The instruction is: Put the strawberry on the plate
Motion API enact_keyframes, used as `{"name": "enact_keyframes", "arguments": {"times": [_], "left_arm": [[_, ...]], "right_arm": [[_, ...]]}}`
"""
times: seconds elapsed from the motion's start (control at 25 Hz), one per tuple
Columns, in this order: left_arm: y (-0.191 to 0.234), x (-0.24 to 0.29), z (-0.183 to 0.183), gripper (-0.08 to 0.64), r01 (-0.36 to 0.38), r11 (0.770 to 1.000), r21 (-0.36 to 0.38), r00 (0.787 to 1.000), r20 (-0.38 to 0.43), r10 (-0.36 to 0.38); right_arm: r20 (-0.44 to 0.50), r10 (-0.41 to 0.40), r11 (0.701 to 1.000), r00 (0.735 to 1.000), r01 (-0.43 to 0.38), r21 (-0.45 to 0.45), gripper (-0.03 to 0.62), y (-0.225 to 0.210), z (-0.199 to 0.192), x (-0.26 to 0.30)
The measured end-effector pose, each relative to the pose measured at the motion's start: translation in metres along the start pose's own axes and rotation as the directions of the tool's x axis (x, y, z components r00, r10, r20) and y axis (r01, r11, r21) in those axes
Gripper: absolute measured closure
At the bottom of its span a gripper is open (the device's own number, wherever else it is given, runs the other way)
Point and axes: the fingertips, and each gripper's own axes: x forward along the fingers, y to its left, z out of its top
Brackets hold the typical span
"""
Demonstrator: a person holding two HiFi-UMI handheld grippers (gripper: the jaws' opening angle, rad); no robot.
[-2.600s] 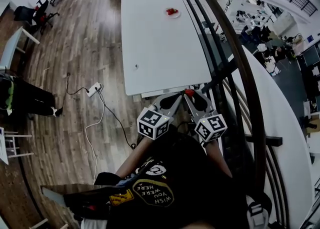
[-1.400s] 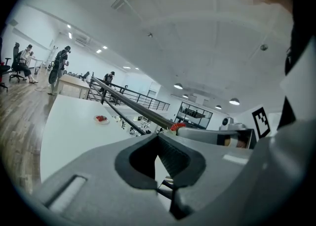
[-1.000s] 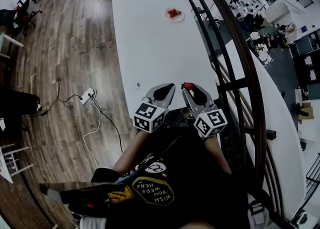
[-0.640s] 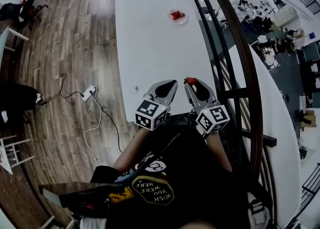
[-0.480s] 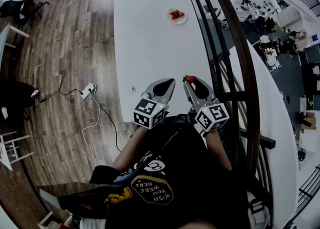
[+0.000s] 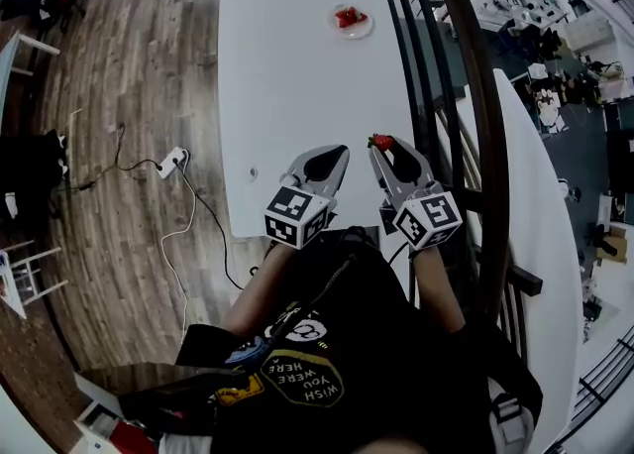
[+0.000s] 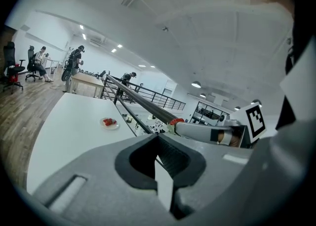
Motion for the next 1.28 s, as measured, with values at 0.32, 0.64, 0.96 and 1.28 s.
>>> {"name": "enact_keyframes", "arguments": {"times": [0.32, 0.64, 0.96, 1.28], "left_arm": [[0.021, 0.038, 0.014, 0.557, 0.038, 0.999, 0.011, 0.999, 0.0, -0.038], [0.044, 0.061, 0.023, 0.557, 0.048, 0.999, -0.017, 0.999, -0.005, -0.048], [0.081, 0.079, 0.018, 0.557, 0.02, 0.999, -0.039, 0.999, -0.031, -0.021], [0.112, 0.103, 0.018, 0.557, 0.019, 0.999, -0.045, 0.998, -0.053, -0.021]], "right_arm": [[-0.006, -0.039, 0.999, 0.999, 0.039, -0.007, 0.462, -0.025, 0.0, 0.027], [-0.025, -0.054, 0.998, 0.998, 0.053, -0.023, 0.462, -0.041, 0.004, 0.055], [-0.057, -0.048, 0.998, 0.997, 0.046, -0.032, 0.462, -0.059, 0.002, 0.09], [-0.097, -0.049, 0.998, 0.994, 0.045, -0.042, 0.462, -0.08, -0.005, 0.13]]}}
